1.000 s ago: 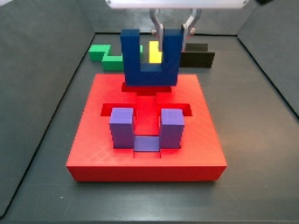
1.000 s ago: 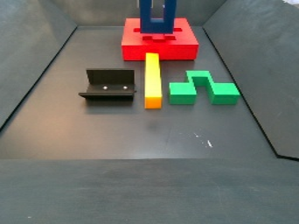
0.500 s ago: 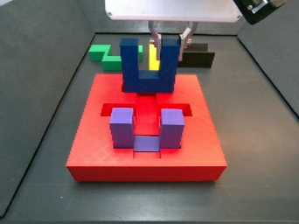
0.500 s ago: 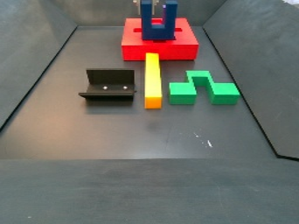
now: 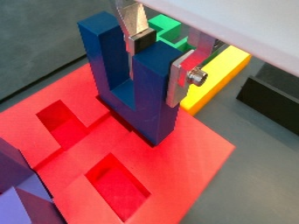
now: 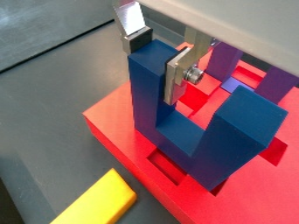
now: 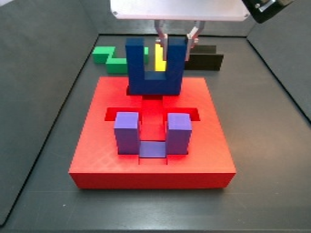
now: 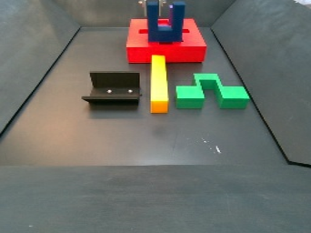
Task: Pick up the blue object. Move up. Move to above the board. Insert the blue object.
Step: Insert the blue object.
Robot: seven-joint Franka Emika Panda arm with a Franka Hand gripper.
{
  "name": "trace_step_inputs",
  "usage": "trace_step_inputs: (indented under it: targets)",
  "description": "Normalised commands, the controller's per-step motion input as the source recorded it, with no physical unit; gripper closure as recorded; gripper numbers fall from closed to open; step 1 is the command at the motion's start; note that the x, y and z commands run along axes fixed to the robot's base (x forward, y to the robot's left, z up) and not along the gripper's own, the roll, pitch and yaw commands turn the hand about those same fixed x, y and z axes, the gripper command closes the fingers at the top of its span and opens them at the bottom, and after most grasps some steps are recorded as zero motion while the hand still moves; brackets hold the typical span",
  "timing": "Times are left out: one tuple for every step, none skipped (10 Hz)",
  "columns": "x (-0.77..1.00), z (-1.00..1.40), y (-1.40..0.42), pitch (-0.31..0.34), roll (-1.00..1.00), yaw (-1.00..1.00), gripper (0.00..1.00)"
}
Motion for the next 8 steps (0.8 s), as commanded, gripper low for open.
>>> trace_step_inputs:
  targets:
    - [-0.13,-0.07,-0.05,-0.034,0.0,0.0,1.0]
    - [-0.14,-0.08,0.0,-0.026,0.0,0.0,1.0]
    - [0.0,-0.11,0.0,-0.046,0.0,0.0,1.0]
    - [0.1,-0.22,-0.01,-0.057,0.03,0.0,1.0]
    - [0.2,-0.34,-0.05,-0.02,0.15,0.0,1.0]
    - [0.2,-0.43,-0.1,-0.014,0.22,0.0,1.0]
    - [0.2,-0.51,-0.08,-0.007,0.22,-0.02,1.0]
    - [0.16,-0.58,-0.05,-0.019,0.22,-0.04,1.0]
